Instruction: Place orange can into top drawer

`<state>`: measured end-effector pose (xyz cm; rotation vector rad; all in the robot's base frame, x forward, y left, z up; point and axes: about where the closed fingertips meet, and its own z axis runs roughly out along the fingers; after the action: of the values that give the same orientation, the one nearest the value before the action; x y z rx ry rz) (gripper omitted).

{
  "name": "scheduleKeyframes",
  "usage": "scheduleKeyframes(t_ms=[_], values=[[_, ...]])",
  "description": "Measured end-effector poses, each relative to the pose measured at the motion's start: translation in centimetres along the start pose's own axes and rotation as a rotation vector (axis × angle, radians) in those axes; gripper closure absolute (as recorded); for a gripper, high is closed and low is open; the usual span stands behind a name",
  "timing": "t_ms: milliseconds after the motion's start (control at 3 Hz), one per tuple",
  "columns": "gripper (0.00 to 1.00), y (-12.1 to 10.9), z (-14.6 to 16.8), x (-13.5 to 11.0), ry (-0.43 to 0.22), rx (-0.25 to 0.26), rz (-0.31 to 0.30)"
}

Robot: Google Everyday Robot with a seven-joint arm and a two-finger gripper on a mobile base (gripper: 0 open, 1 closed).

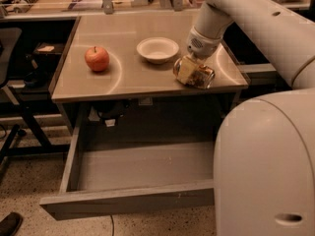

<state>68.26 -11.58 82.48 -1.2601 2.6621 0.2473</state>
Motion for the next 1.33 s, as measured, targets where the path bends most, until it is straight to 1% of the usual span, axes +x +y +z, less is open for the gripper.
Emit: scheduleKeyframes(t_ms=[333, 667, 1000, 1333], values=[[1.0, 4.2, 1.3, 1.1, 0.013, -0.068, -0.047], [1.0, 4.5, 1.1, 1.1, 0.016, -0.072, -0.051], [1.0, 4.5, 0.8, 0.8, 0.008, -0.065, -0.06], [1.0, 6.0, 0.4, 1.7, 0.007, -0.063, -0.048]])
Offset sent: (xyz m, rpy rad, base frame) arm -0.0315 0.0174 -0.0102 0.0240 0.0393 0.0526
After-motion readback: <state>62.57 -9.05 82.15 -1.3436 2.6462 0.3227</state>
